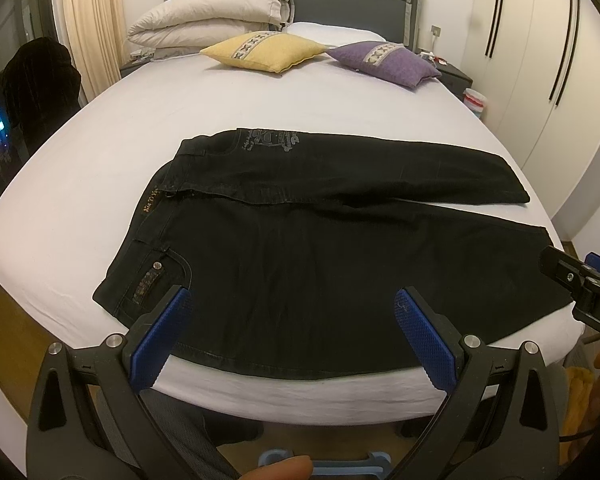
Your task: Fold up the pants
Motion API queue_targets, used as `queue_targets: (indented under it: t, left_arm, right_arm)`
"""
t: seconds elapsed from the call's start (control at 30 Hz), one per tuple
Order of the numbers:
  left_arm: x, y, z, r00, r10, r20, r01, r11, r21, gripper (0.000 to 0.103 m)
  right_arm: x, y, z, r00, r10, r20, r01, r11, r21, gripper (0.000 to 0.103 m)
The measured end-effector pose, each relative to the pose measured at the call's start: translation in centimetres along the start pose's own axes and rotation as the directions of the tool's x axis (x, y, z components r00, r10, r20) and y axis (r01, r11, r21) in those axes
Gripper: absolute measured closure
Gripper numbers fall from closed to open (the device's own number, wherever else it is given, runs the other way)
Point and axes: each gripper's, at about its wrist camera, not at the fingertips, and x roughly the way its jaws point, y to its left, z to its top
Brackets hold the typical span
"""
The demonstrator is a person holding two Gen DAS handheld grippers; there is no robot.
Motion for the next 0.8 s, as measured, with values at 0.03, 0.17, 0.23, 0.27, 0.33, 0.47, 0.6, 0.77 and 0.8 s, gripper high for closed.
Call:
queue_targets:
  t: [0.03,0.17,0.23,0.27,0.33,0.47,0.6,0.77,0.8]
  left_arm:
    - [0.0,0.0,0.0,1.000,0.000,0.000,0.000,1.000,0.000,0.000]
    - [0.0,0.0,-0.1,1.000,0.000,-0.001,0.000,1.000,0.000,0.000]
    - [0.0,0.0,-0.1,1.000,0.000,-0.001,0.000,1.000,0.000,0.000]
    - [0.0,0.1,-0.1,1.000,0.000,0.000,0.000,1.000,0.000,0.000]
    - [0.1,0.1,-0.1,1.000,0.002,-0.003,-0.002,1.000,-0.001,0.000]
    - [0.5,0.2,-0.3,1.000,0.003,-0.008,-0.003,1.000,-0.003,0.000]
    - [1.1,0.3,-0.3,1.000,0.010,-0.017,-0.010,1.000,0.005,0.000]
    - [2.1,0.7,0.0,1.000,-0.002,-0.007,0.003,0.999,0.052,0.000]
    - [2.3,0.9,0.3,1.000,-0.014,-0.003,0.014,0.998,0.064,0.000]
  right_arm:
    - [0.0,0.1,-0.2,1.000,0.000,0.000,0.000,1.000,0.000,0.006]
    - [0.0,0.1,-0.1,1.000,0.000,-0.002,0.000,1.000,-0.001,0.006]
    - [0.1,0.2,-0.2,1.000,0.002,-0.004,-0.002,1.000,-0.002,0.006]
    - [0.1,0.2,-0.2,1.000,0.003,-0.005,-0.003,1.000,-0.002,0.006]
    - [0.1,0.3,-0.3,1.000,0.003,-0.007,-0.003,1.000,-0.003,0.006]
    - [0.4,0.1,0.1,1.000,0.006,-0.014,-0.007,1.000,-0.005,0.006]
    - [0.5,0.0,0.1,1.000,0.010,-0.023,-0.010,1.000,-0.007,0.006]
    - [1.4,-0.4,0.6,0.998,0.061,-0.027,-0.062,0.998,-0.029,0.006]
    - [1.6,-0.7,0.9,0.996,0.091,-0.027,-0.092,0.995,-0.040,0.006]
